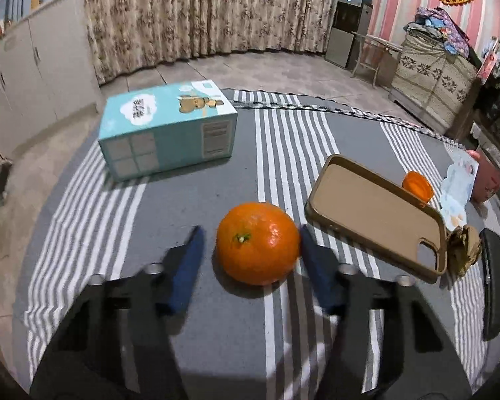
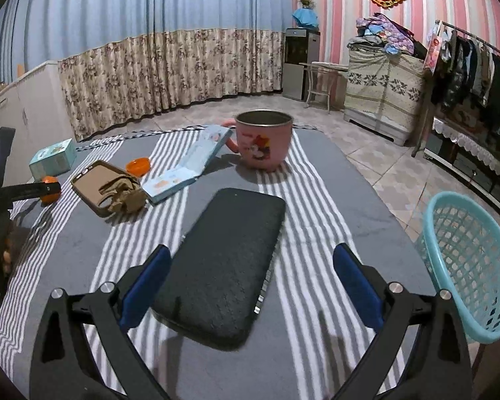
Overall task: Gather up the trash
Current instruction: 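Grasp the whole orange with the left tool, then grasp the brown cloth beside the phone case with the right tool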
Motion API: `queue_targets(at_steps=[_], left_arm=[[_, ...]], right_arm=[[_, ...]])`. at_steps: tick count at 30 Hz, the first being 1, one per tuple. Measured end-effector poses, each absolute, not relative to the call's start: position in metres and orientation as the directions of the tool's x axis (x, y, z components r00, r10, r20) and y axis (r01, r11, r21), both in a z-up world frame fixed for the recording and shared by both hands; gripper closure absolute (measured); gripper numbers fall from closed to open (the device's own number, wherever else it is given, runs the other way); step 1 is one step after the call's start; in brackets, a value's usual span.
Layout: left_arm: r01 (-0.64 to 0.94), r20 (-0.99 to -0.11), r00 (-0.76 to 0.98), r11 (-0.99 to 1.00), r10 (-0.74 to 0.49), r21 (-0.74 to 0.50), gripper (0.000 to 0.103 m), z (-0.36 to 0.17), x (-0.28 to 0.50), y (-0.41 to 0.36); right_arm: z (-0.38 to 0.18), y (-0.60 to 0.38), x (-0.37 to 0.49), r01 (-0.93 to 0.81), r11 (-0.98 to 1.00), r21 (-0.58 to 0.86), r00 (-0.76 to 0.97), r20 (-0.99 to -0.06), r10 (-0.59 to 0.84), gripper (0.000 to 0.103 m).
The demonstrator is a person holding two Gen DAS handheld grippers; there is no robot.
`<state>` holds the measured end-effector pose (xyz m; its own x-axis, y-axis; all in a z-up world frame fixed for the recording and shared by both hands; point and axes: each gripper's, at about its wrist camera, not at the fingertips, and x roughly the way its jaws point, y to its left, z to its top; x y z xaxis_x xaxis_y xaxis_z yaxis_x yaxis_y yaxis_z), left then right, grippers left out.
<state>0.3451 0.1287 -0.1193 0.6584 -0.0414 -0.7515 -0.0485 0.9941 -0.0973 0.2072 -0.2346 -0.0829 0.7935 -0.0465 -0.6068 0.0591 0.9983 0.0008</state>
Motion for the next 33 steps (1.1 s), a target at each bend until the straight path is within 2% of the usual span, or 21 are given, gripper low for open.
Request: queue_targets(at_steps=[4, 8, 16, 24, 25, 26, 28, 29, 30, 33], left_arm=[[-0.039, -0.733, 0.681, 0.999, 0.001, -0.036, 0.065, -0.116, 0.337, 0.122], [-0.027, -0.696, 0.716, 0.998, 0.061, 0.060, 0.065, -0.105, 0.313, 0.116], [-0.055, -0.678, 0.732, 0.998, 0.068, 0.040, 0.065, -0.101, 0.266, 0.139], [-0.039, -0.678, 0.734, 0.999, 0.038, 0.014, 0.065, -0.105, 0.264, 0.145], [-0.039, -0.677, 0.735, 0.999, 0.037, 0.011, 0.065, -0.104, 0.264, 0.144], [-0.039, -0.675, 0.737, 0.999, 0.035, 0.010, 0.065, -0.104, 0.265, 0.145], [-0.039, -0.673, 0.739, 0.999, 0.034, 0.007, 0.065, -0.104, 0.265, 0.146], [-0.040, -0.675, 0.737, 0.999, 0.033, 0.006, 0.065, -0.104, 0.265, 0.146], [-0.044, -0.679, 0.733, 0.999, 0.033, 0.001, 0.065, -0.104, 0.265, 0.147], [-0.054, -0.686, 0.727, 0.998, 0.034, -0.008, 0.065, -0.104, 0.266, 0.150]], right_arm=[[-0.079, -0.217, 0.218, 0.030, 1.000, 0.009, 0.793, -0.609, -0.018, 0.007], [-0.079, -0.189, 0.238, -0.028, 1.000, -0.012, 0.777, -0.629, 0.014, 0.007], [-0.086, -0.146, 0.276, -0.089, 0.995, -0.037, 0.742, -0.669, 0.042, 0.007], [-0.101, -0.123, 0.318, -0.107, 0.994, -0.020, 0.682, -0.729, 0.059, 0.009], [-0.103, -0.123, 0.321, -0.108, 0.994, -0.014, 0.678, -0.732, 0.063, 0.016], [-0.106, -0.122, 0.324, -0.116, 0.993, 0.001, 0.667, -0.741, 0.079, 0.030], [-0.108, -0.124, 0.326, -0.131, 0.991, 0.040, 0.656, -0.745, 0.117, 0.041], [-0.107, -0.125, 0.325, -0.139, 0.989, 0.057, 0.658, -0.741, 0.135, 0.053], [-0.106, -0.126, 0.324, -0.146, 0.987, 0.061, 0.660, -0.738, 0.143, 0.059], [-0.099, -0.132, 0.313, -0.141, 0.988, 0.066, 0.684, -0.715, 0.146, 0.059]])
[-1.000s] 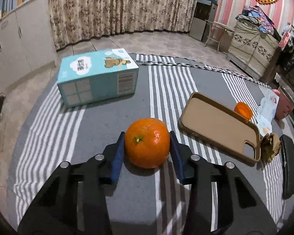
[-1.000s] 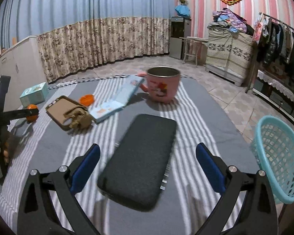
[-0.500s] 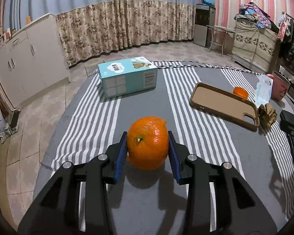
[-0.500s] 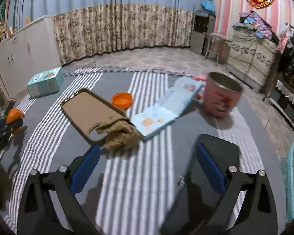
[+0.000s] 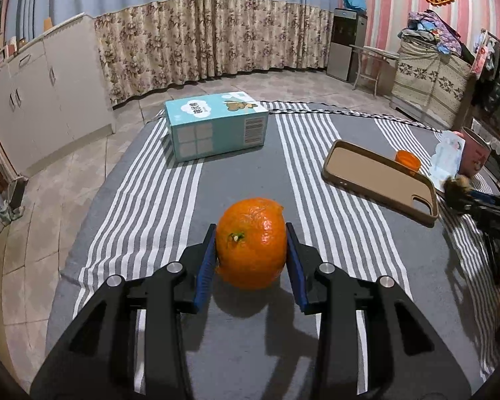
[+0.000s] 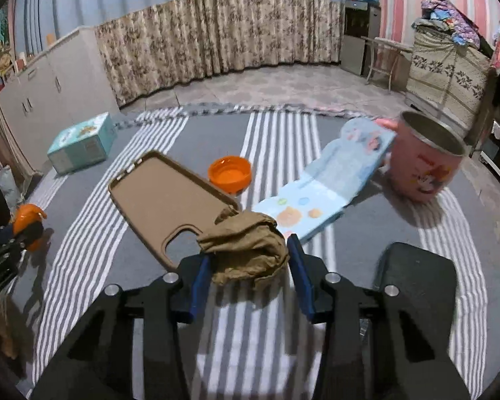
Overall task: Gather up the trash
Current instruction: 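Grasp the brown cloth beside the phone case with the right tool, then carry the orange and brown cloth over the basket and open both tools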
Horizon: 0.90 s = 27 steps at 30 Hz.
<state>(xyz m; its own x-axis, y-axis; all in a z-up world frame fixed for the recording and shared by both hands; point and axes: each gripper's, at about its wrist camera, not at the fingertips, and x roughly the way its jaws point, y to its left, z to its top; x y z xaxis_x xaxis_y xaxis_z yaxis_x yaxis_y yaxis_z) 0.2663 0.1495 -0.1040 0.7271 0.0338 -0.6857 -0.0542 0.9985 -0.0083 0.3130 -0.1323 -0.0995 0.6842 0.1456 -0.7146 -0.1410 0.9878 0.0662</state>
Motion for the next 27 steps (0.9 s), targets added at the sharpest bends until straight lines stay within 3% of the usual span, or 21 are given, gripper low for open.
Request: queue_targets(at_steps=[7, 13, 18, 27], left_arm=[[-0.053, -0.700, 0.712, 0.998, 0.055, 0.024, 0.065, -0.106, 0.270, 0.144], [-0.050, -0.667, 0.739, 0.995, 0.092, 0.081, 0.065, -0.083, 0.258, 0.117], [-0.002, -0.591, 0.805, 0.996, 0.054, 0.088, 0.065, -0.046, 0.230, 0.070], [0.190, -0.479, 0.866, 0.980, -0.140, 0.057, 0.065, 0.001, 0.199, -0.056]], right_arm=[[-0.068, -0.178, 0.264, -0.099, 0.989, 0.108, 0.746, -0.650, 0.146, 0.059], [-0.043, -0.233, 0.206, -0.019, 0.998, 0.061, 0.810, -0.584, 0.051, 0.059], [-0.026, -0.291, 0.165, 0.075, 0.995, 0.062, 0.840, -0.542, -0.030, 0.059], [-0.012, -0.376, 0.109, 0.217, 0.975, 0.039, 0.847, -0.505, -0.168, 0.059]])
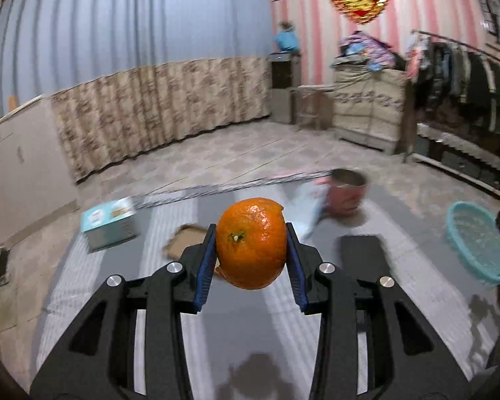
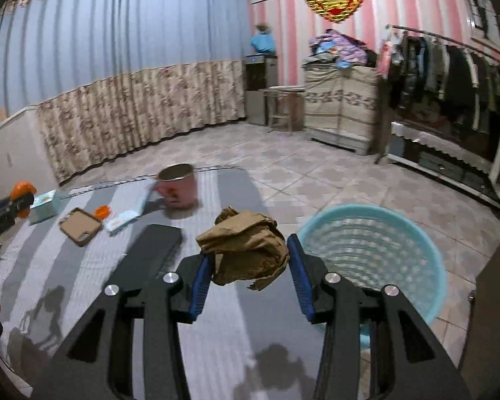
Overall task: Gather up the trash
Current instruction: 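Carry the orange and brown cloth over the basket and open both tools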
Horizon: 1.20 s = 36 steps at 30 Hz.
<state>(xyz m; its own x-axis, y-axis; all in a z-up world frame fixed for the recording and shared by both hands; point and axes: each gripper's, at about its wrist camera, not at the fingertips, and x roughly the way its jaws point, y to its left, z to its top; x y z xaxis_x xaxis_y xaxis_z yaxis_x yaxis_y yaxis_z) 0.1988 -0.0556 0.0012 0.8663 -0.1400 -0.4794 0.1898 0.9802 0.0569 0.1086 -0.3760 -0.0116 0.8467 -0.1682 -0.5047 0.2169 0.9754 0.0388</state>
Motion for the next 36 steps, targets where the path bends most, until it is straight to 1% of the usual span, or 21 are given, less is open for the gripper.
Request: queue_targets(at_steps=[5, 10, 18, 27, 36], left_arm=[[0.288, -0.471, 0.850, 0.957, -0.235, 0.042, 0.065, 0.004, 0.195, -0.117], [0.373, -0.473, 0.825, 0.927, -0.308, 0.047, 0.065, -0.004, 0.192, -0.173], [0.489, -0.488, 0.771, 0.872, -0.409, 0.041, 0.065, -0.015, 0.185, -0.245], [0.596, -0.522, 0.693, 0.802, -0.496, 0.029, 0.065, -0.031, 0.182, -0.313], [0.665, -0.574, 0.597, 0.746, -0.561, -0.037, 0.064, -0.050, 0.200, -0.371]], right_arm=[[-0.016, -0.420, 0.086, 0.299, 0.953, 0.052, 0.832, -0.503, -0.233, 0.059], [-0.024, -0.452, 0.073, 0.368, 0.927, 0.073, 0.813, -0.509, -0.282, 0.059], [-0.031, -0.478, 0.069, 0.414, 0.907, 0.069, 0.794, -0.515, -0.323, 0.059], [-0.033, -0.506, 0.068, 0.455, 0.889, 0.055, 0.770, -0.525, -0.362, 0.059], [-0.041, -0.539, 0.067, 0.505, 0.861, 0.061, 0.740, -0.545, -0.395, 0.059]])
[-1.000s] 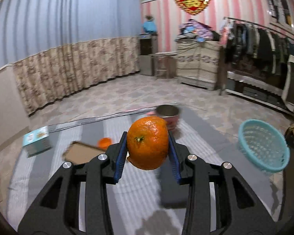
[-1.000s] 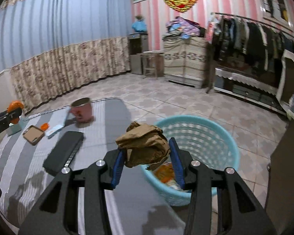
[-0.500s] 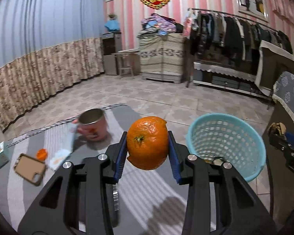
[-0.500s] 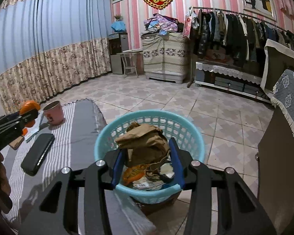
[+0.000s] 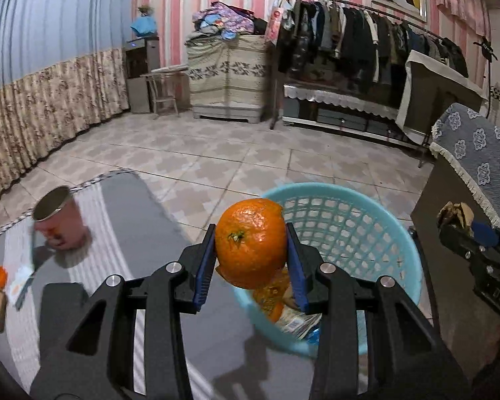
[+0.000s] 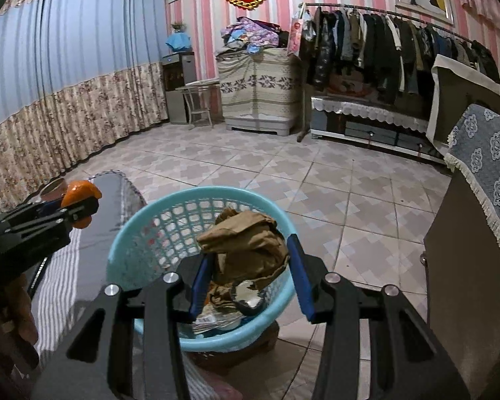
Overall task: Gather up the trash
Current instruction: 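Carry the orange and brown cloth over the basket and open both tools, then move both tools back over the bed toward the remaining items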
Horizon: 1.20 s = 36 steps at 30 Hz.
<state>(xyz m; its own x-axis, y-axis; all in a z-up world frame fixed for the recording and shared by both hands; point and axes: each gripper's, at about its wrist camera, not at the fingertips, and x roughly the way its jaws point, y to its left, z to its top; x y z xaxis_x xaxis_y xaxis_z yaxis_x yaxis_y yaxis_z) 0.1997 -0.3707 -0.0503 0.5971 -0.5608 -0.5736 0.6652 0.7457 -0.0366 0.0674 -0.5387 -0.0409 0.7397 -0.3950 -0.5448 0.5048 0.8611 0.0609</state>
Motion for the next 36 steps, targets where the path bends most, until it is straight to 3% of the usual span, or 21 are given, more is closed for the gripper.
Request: queue_targets(at_steps=[6, 9, 14, 16, 21, 36], left_arm=[[0.686, -0.584, 0.573, 0.726, -0.575, -0.042, 0.059, -0.055, 0.206, -0.400], [0.668, -0.575, 0.592, 0.743, -0.564, -0.041, 0.033, -0.053, 0.209, -0.398], [0.601, -0.546, 0.674, 0.799, -0.497, 0.014, 0.022, -0.038, 0.212, -0.373], [0.562, -0.526, 0.712, 0.827, -0.466, 0.029, 0.011, -0.032, 0.210, -0.356], [0.474, -0.487, 0.780, 0.879, -0.393, 0.052, 0.008, -0.022, 0.207, -0.312], [0.343, -0.492, 0.825, 0.939, -0.279, 0.042, 0.006, -0.014, 0.219, -0.227]], right_arm=[[-0.044, -0.549, 0.067, 0.531, 0.844, 0.073, 0.725, -0.555, -0.408, 0.059], [-0.044, -0.550, 0.068, 0.533, 0.843, 0.067, 0.721, -0.557, -0.411, 0.059], [-0.045, -0.552, 0.068, 0.530, 0.845, 0.072, 0.723, -0.558, -0.406, 0.059], [-0.046, -0.550, 0.070, 0.524, 0.847, 0.082, 0.728, -0.559, -0.397, 0.059], [-0.047, -0.538, 0.086, 0.498, 0.863, 0.079, 0.739, -0.560, -0.375, 0.059], [-0.055, -0.528, 0.152, 0.462, 0.885, 0.057, 0.717, -0.612, -0.335, 0.055]])
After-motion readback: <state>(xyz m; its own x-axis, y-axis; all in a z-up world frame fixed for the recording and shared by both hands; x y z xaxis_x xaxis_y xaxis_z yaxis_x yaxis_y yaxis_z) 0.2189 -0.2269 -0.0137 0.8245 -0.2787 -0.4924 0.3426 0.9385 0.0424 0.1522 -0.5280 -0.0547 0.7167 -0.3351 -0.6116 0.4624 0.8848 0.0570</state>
